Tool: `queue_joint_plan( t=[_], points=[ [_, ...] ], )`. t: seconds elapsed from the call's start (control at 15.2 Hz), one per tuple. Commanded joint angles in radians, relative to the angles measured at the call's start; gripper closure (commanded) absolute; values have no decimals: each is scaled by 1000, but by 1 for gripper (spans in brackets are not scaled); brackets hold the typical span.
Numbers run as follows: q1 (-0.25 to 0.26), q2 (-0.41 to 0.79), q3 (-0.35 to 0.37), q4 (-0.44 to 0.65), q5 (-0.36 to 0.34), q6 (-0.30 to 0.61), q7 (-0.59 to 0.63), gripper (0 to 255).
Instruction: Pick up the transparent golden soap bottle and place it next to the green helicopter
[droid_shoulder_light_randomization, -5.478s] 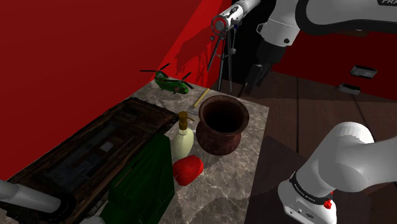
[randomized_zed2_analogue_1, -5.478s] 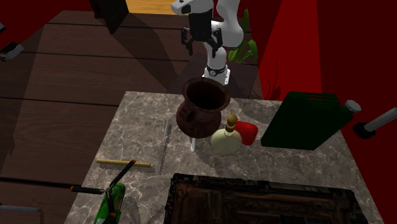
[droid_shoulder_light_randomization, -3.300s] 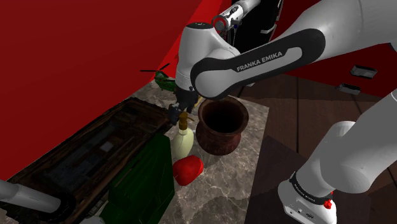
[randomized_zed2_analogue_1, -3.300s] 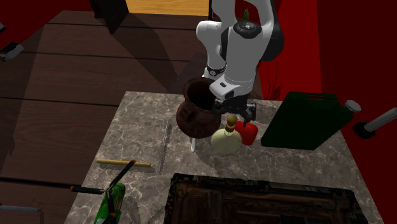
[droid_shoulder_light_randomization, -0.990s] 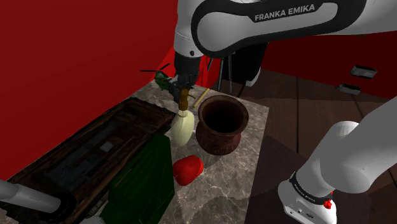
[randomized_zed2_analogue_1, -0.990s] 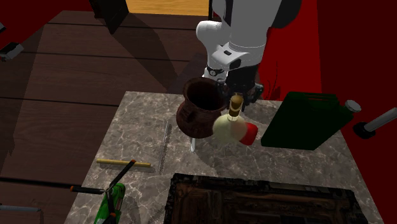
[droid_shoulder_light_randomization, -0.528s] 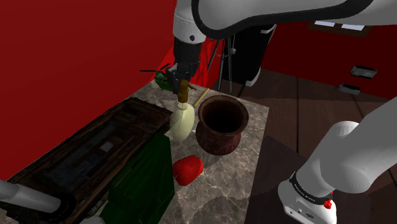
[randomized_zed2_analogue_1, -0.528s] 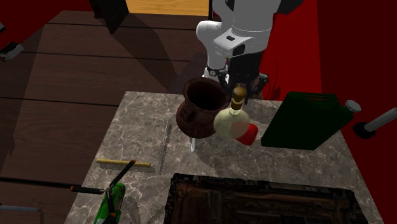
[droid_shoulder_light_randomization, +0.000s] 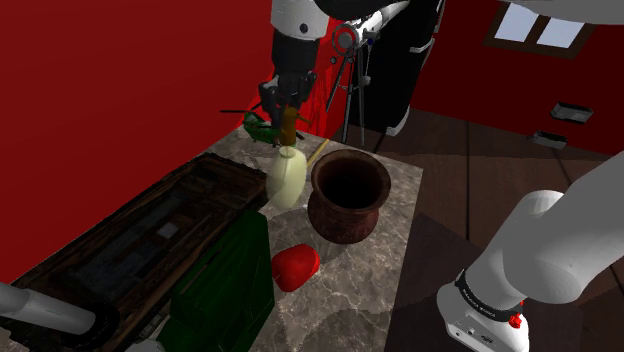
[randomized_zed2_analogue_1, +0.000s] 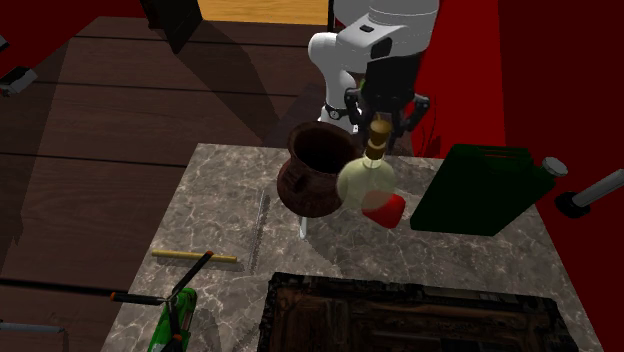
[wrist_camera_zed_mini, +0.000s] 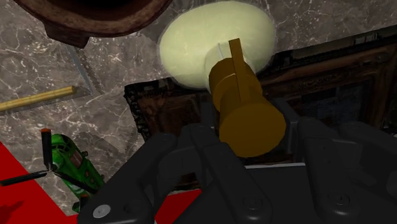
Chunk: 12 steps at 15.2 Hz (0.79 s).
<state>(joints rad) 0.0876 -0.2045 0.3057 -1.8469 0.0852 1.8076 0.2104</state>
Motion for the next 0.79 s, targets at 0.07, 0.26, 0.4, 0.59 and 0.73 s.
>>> queue_joint_plan(
  t=[0.07, 0.26, 0.4, 0.59, 0.73],
  points=[
    [-1, 10, 0, 52, -4, -42, 3, 255],
    [-2, 20, 0, 104, -7, -84, 7, 255],
    [-2, 28, 1, 139, -10, -112, 9, 255],
    [-3, 42, 2, 196, -15, -154, 14, 255],
    [-3, 53, 3, 235, -18, -183, 17, 255]
  ],
)
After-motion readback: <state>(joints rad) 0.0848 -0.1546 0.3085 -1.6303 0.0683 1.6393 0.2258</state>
